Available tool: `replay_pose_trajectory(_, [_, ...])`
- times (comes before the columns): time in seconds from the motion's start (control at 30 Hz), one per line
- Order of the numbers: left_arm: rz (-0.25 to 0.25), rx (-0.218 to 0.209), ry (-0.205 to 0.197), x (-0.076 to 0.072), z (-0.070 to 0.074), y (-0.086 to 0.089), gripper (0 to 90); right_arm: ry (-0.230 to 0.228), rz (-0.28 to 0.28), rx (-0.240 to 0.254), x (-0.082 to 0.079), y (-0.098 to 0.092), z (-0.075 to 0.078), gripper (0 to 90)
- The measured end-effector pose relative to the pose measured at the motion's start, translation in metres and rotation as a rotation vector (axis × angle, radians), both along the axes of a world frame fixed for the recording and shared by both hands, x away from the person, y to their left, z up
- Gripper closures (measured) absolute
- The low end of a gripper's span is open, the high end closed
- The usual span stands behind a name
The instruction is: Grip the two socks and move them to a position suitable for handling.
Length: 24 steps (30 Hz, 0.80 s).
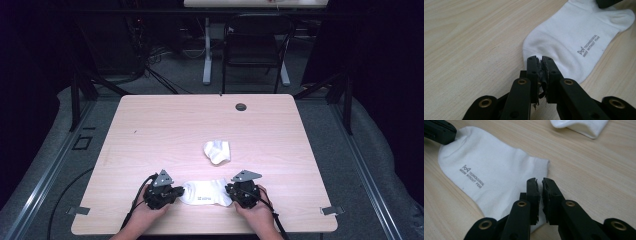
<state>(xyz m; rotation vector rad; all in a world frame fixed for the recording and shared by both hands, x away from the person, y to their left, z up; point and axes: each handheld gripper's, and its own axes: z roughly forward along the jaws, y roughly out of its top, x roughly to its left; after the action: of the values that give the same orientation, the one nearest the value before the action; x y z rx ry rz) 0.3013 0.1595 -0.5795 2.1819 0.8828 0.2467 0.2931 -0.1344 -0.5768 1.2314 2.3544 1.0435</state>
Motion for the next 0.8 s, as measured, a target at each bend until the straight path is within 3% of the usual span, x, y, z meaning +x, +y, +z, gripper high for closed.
replay_pose_trajectory(0.37, [0.000,0.008,0.027,-0.007,0.002,0.006,85.4,0.034,0.020,0.009,-0.010,0.001,0.001,84.3])
replay_pose_trajectory(0.57, [0.001,0.012,0.039,-0.016,0.003,0.008,85.6,0.043,0.046,-0.020,-0.015,0.005,0.003,84.4])
replay_pose_trajectory(0.7, [0.004,0.002,0.049,-0.016,0.004,0.008,82.6,0.058,0.042,0.005,-0.015,0.005,0.003,81.5])
replay_pose_trajectory(0.8, [-0.005,-0.014,0.034,-0.014,0.008,0.011,78.7,0.047,0.045,0.023,-0.014,0.005,0.005,79.2])
